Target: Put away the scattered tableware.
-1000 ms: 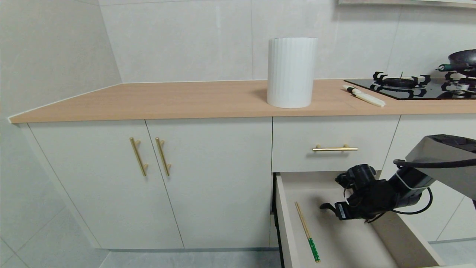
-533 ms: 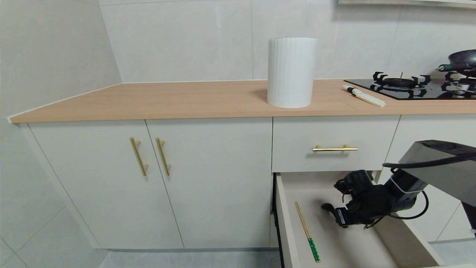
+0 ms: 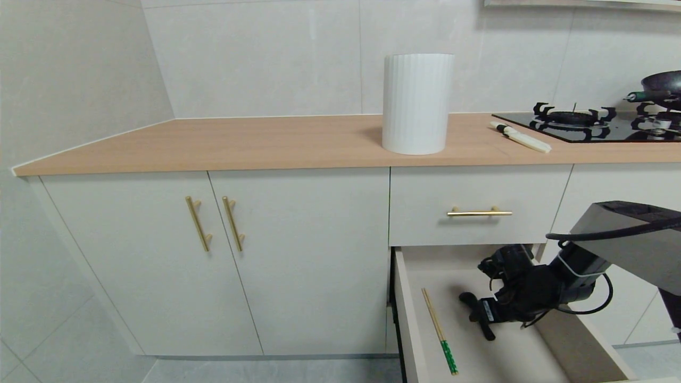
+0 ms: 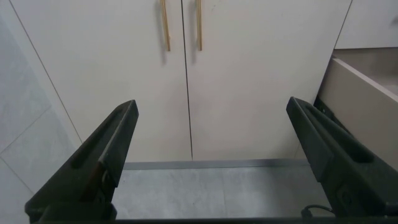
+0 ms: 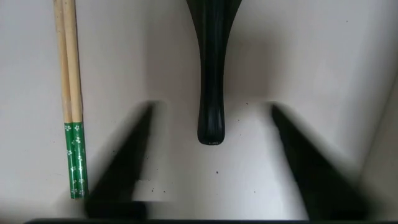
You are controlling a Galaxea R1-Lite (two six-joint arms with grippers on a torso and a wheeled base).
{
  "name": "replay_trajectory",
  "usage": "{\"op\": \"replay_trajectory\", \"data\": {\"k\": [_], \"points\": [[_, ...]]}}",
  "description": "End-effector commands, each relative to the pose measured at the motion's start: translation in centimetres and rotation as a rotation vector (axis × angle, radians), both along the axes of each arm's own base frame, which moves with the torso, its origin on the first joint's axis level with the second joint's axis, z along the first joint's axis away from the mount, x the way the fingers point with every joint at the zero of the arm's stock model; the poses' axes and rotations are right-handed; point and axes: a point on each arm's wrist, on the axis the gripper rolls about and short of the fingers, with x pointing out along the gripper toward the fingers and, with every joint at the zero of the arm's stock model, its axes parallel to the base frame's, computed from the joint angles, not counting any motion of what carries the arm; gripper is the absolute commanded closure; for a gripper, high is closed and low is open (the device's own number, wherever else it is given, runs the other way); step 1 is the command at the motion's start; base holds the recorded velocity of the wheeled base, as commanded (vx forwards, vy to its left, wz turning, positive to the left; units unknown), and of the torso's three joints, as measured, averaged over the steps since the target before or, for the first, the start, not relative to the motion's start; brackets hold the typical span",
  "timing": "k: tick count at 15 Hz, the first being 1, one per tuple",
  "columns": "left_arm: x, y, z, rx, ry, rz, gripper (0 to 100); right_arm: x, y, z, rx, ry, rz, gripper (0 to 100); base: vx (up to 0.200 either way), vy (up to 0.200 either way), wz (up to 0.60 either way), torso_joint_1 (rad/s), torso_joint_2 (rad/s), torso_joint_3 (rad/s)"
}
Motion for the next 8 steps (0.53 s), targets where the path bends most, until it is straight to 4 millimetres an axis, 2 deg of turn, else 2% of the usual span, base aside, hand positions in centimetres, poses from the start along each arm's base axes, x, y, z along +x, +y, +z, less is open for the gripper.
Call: {"op": "replay_trajectory", "data": {"k": [1, 4, 8], "points": [[0.0, 0.0, 0.0, 0.000, 0.001, 0.002, 0, 0.0, 0.0, 0.1, 0.001, -0.003, 0.001, 0, 0.000, 0.000, 0.00, 0.000, 0.00, 0.000], [0.0, 0.0, 0.0, 0.000, 0.001, 0.000, 0, 0.0, 0.0, 0.8, 0.003, -0.017, 0.001, 0, 0.000, 0.000, 0.00, 0.000, 0.00, 0.000], [0.0, 0.0, 0.0, 0.000, -0.001, 0.000, 0, -1.4, -0.1, 5.8, 0.028, -0.103, -0.018, 0, 0.000, 0.000, 0.00, 0.000, 0.00, 0.000]]}}
